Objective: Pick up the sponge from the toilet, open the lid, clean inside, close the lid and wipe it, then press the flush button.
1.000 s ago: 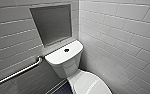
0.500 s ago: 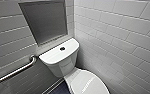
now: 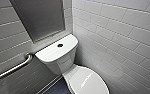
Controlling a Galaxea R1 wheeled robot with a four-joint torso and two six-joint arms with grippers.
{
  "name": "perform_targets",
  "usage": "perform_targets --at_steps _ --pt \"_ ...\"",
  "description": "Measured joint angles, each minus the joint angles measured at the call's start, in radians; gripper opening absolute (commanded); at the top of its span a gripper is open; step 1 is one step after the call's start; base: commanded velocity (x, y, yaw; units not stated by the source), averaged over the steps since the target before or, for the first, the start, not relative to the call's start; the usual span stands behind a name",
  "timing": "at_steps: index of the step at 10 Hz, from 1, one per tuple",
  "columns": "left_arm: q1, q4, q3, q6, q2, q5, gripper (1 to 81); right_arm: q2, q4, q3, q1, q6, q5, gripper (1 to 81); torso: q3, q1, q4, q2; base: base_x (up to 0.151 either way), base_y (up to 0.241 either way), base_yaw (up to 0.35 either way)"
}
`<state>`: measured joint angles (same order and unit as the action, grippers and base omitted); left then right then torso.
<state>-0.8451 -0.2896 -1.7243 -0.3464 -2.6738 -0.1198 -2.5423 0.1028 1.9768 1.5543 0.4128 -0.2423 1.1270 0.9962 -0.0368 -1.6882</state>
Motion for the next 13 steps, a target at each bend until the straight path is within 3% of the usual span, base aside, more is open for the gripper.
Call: perform_targets --at_steps 13 --pt "0.069 -0.029 -0.025 -0.034 -0.021 -0.004 81.1 -0.030 0.000 0.028 -0.006 0.000 -0.003 1.0 0.008 0.000 0.000 0.000 0.000 0.000 0.000"
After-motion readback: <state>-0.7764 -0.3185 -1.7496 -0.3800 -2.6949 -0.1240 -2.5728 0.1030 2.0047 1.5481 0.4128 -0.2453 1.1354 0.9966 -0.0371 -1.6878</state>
